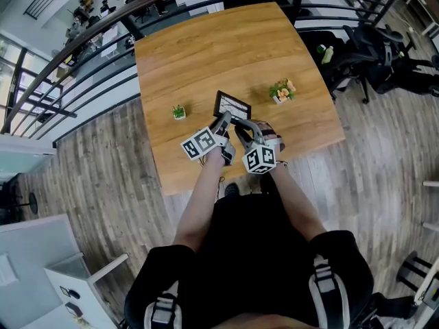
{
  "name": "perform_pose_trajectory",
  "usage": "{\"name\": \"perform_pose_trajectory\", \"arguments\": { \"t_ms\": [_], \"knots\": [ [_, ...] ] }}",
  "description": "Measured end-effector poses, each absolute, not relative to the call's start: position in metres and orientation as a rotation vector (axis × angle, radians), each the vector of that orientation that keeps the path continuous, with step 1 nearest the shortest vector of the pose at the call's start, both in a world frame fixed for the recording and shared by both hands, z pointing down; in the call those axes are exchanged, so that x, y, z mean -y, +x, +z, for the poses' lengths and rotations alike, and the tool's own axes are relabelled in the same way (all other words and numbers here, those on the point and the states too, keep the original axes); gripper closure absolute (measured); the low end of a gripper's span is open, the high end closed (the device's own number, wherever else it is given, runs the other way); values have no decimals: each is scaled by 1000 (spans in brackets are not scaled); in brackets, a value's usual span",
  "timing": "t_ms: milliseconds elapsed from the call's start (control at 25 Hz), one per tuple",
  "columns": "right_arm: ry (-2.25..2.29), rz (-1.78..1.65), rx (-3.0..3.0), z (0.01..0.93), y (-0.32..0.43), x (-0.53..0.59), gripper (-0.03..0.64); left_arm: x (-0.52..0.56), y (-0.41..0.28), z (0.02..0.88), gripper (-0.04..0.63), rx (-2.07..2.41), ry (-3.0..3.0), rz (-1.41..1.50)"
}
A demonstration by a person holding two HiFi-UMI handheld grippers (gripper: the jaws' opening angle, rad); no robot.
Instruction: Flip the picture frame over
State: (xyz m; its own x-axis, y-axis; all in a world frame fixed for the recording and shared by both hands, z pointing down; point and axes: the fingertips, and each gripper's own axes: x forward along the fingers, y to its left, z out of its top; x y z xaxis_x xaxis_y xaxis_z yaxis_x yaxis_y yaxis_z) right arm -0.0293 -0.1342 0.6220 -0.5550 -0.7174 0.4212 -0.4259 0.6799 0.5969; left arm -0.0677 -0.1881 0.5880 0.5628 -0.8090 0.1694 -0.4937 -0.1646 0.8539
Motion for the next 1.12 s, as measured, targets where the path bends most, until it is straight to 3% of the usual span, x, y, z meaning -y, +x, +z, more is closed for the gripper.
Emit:
{"name": "perform_pose_trajectory", "arguments": {
  "t_ms": [920,1120],
  "knots": [
    [823,-153,2531,620,13,164,529,203,-61,598,508,1164,1877,-333],
    [682,242,2628,646,15,173,515,202,-47,607,508,1123,1939,-241]
  ]
}}
